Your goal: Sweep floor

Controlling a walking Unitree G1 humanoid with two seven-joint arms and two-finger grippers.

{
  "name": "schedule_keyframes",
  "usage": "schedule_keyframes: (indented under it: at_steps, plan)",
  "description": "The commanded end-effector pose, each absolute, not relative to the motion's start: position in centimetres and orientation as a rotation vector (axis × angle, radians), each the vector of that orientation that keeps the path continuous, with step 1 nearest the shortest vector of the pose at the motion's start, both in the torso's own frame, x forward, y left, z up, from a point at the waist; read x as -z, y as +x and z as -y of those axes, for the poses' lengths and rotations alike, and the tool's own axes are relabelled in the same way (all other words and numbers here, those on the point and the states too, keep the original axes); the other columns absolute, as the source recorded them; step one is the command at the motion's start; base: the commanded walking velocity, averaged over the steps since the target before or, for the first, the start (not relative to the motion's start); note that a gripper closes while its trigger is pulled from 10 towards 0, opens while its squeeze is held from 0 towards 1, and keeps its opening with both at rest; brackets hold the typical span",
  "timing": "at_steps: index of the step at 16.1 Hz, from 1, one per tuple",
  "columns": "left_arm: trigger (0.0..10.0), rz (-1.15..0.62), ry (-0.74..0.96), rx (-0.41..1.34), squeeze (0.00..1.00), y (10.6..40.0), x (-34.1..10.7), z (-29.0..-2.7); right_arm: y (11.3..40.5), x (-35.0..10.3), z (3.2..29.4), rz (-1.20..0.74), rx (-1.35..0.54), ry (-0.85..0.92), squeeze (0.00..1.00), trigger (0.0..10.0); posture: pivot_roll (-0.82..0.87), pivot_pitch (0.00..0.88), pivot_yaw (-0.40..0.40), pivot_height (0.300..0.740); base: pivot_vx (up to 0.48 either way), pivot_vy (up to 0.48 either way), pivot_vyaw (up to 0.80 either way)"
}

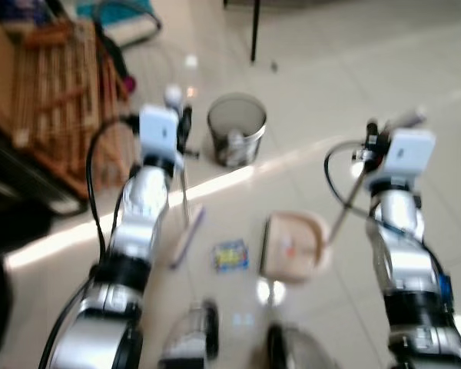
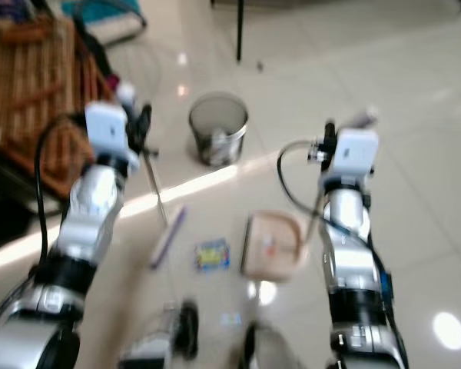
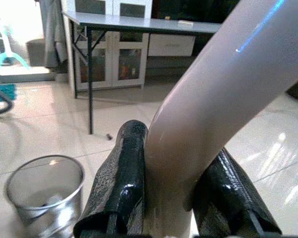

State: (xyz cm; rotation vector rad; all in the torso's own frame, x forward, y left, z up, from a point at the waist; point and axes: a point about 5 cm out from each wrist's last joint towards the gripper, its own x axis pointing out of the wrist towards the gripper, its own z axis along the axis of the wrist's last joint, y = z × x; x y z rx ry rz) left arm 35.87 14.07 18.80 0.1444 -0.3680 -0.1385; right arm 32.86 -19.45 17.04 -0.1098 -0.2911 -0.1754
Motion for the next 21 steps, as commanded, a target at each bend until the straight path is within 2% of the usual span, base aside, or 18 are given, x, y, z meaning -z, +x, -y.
schedule_keyframes:
  at_steps: [1,9,17,21]
  plan:
    - [10.0,0.365,0.178,0.124,0.00,35.7,-18.5,-14.6,32.7,-16.8,19.0,0.288,0.160,-0.100,0.00,10.0,0.03,0.275,0.044,0.740,0.000,0.000,0.00]
    - [10.0,0.311,0.140,0.055,0.00,35.9,-17.6,-16.3,33.2,-16.3,19.4,0.260,0.170,-0.055,0.00,10.0,0.04,0.255,0.039,0.740,0.000,0.000,0.00]
    - [10.0,0.262,0.177,0.056,0.00,37.1,-17.2,-16.0,34.4,-16.6,20.7,0.238,0.173,-0.061,0.00,10.0,0.02,0.235,0.030,0.740,0.000,0.000,0.00]
    - [10.0,0.263,0.162,0.036,0.00,37.6,-17.6,-15.8,35.4,-17.0,19.8,0.231,0.137,-0.075,0.00,10.0,0.01,0.221,0.031,0.740,0.000,0.000,0.00]
